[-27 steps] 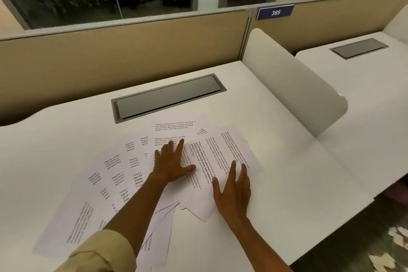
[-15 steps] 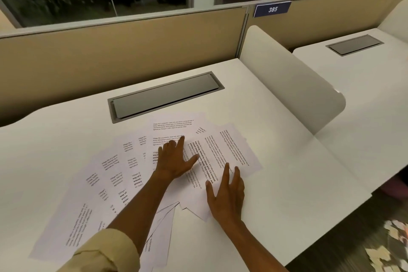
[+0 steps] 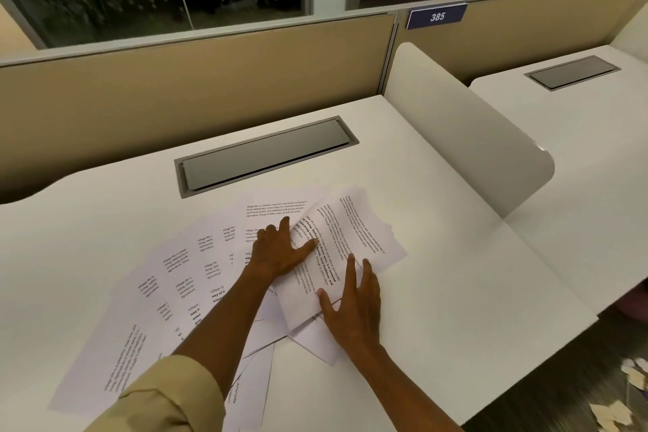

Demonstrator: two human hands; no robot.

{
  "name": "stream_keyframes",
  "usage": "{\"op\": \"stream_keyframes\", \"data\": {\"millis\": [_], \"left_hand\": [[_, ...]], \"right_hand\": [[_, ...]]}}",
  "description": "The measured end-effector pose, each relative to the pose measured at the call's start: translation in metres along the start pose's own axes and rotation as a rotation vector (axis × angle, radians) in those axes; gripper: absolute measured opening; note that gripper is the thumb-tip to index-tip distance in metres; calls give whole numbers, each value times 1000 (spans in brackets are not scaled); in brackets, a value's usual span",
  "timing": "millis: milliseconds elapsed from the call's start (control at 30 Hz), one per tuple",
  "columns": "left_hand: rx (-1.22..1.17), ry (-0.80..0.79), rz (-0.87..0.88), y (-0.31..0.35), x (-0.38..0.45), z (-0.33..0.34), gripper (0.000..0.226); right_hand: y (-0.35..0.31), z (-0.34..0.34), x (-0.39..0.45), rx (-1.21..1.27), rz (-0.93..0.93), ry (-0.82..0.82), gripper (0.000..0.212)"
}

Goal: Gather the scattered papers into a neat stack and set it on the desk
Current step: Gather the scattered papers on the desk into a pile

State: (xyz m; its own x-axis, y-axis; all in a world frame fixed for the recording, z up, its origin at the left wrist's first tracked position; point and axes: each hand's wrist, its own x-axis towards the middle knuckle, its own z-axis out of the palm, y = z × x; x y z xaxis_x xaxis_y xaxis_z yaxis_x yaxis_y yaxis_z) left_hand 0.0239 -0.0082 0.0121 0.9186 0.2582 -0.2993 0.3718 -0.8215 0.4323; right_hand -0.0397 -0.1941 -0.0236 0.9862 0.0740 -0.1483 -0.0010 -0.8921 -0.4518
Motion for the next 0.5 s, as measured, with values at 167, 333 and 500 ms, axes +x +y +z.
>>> {"op": "stream_keyframes", "data": {"millis": [167, 333, 500], "left_hand": [[-43, -93, -6, 4, 9, -11, 92], [-88, -77, -48, 7, 10, -15, 98], [-139, -39, -69, 5, 12, -20, 96]], "right_hand": [[5, 0, 7, -21, -49, -34, 97], [7, 0, 6, -33, -81, -44, 99], [7, -2, 9, -37, -117, -59, 100]]}}
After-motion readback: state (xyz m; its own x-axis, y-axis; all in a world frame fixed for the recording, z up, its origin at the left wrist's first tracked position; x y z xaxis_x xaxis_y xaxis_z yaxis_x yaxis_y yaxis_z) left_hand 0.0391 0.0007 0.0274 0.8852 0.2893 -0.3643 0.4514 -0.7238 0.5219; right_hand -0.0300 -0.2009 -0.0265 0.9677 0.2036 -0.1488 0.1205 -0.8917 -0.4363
